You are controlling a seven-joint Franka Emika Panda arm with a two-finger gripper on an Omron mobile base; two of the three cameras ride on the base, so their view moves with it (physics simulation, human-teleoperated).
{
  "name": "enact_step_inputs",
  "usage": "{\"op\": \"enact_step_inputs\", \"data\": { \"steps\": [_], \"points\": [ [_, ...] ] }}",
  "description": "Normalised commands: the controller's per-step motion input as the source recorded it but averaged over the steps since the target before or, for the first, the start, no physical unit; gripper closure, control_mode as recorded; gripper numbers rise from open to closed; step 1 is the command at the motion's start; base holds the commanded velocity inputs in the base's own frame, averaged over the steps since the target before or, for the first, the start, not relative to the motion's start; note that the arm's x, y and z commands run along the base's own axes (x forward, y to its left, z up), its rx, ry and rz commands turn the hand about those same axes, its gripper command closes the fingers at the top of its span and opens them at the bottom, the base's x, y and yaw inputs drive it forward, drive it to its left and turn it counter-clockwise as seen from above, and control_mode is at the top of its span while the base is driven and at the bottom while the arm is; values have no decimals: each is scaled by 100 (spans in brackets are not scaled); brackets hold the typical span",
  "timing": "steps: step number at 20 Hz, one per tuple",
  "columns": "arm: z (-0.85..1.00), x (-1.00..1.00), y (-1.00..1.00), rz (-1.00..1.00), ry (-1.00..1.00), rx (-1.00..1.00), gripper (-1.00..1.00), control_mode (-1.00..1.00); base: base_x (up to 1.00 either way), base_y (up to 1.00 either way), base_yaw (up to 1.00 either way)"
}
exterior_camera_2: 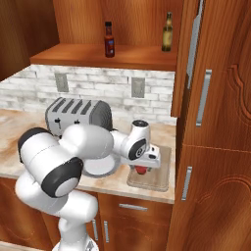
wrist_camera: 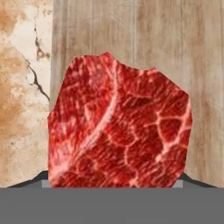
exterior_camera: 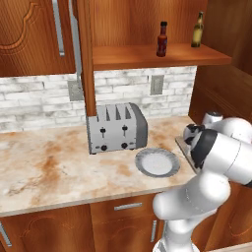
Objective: Pick the steak from the plate and place it on the cutting board. Then pick the condiment bottle from the cabinet and place it next to the cutting board.
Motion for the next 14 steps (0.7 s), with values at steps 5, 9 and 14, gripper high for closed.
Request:
{"op": "enact_step_inputs", "data": {
  "steps": [5,9,14],
  "points": [
    [-21,11,-21,0,0,0,100,-100,0,0,0],
    [-34,14,-6,0,-1,0,100,-100,0,0,0],
    [-32,16,0,0,0,0,100,-100,0,0,0]
  ]
}}
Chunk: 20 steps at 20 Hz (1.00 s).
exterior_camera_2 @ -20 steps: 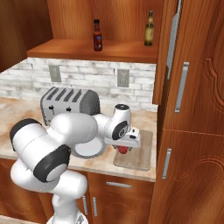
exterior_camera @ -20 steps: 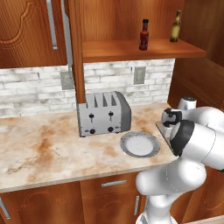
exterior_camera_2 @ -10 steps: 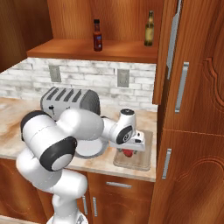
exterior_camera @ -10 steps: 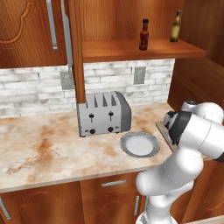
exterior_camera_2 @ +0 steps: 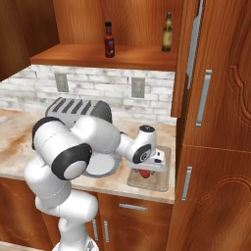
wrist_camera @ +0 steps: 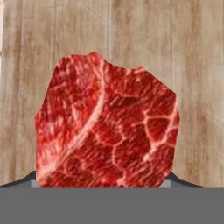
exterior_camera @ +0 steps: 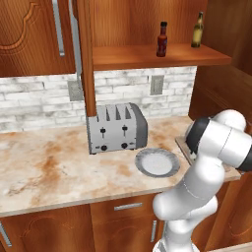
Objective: Pick the steak from the plate and place it on the cutting board. Then pick the condiment bottle from the cabinet and place it next to the cutting board.
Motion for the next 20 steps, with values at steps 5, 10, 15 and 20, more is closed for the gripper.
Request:
{"op": "enact_step_inputs", "data": {
  "steps": [5,10,15,20],
  "points": [
    [-27,15,0,0,-1,0,-100,-100,0,0,0],
    [-1,1,-1,0,-1,0,-100,-100,0,0,0],
    [0,-10,0,0,-8,-1,-100,-100,0,0,0],
    [1,-26,3,0,-16,-5,-100,-100,0,0,0]
  ]
}}
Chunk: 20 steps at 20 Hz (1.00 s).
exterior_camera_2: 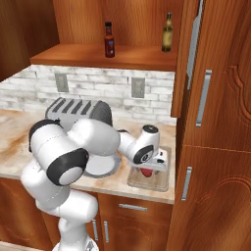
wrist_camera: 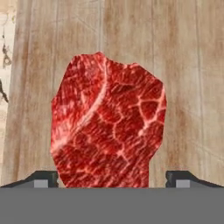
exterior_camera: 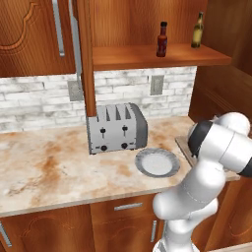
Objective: Pick the steak from the plate and place it on the cutting board. Then pick the condiment bottle from the cabinet and place it next to the cutting board.
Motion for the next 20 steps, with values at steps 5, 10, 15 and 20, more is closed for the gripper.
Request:
{"op": "enact_step_inputs", "data": {
  "steps": [5,10,15,20],
  "points": [
    [24,-21,28,0,-14,-7,-100,-100,0,0,0],
    [42,-3,44,0,-12,-5,-100,-100,0,0,0],
    [42,-1,37,-4,-8,-1,-100,-100,0,0,0],
    [39,-8,32,-7,-7,0,-100,-100,0,0,0]
  ]
}}
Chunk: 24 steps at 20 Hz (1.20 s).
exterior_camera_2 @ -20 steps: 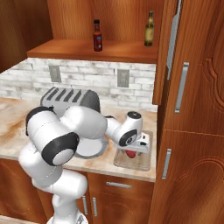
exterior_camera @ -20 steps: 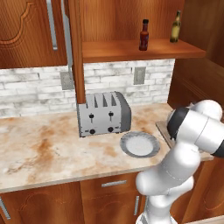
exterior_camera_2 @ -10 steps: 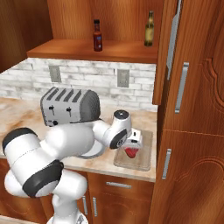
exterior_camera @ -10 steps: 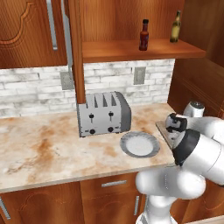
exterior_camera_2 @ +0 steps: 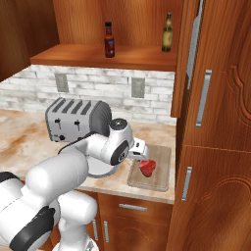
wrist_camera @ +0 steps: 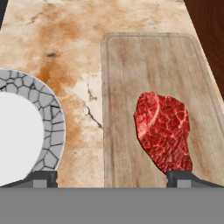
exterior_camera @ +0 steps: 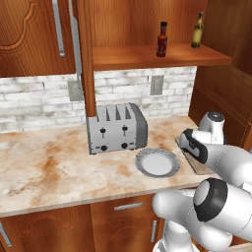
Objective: Pick the steak from the plate and place it on the cutting board. Then pick the condiment bottle from the cabinet and place it next to the cutting board.
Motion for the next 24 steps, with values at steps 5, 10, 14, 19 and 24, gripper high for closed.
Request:
{"op": "enact_step_inputs", "data": {
  "steps": [5,10,14,19,24],
  "points": [
    [42,-13,22,-5,-5,0,-100,-100,0,0,0],
    [38,-16,21,-3,-4,1,-100,-100,0,0,0],
    [30,-7,18,-3,-3,4,-100,-100,0,0,0],
    [26,-9,20,-1,-3,5,-100,-100,0,0,0],
    [17,-7,13,-2,-1,9,-100,-100,0,0,0]
  ]
}}
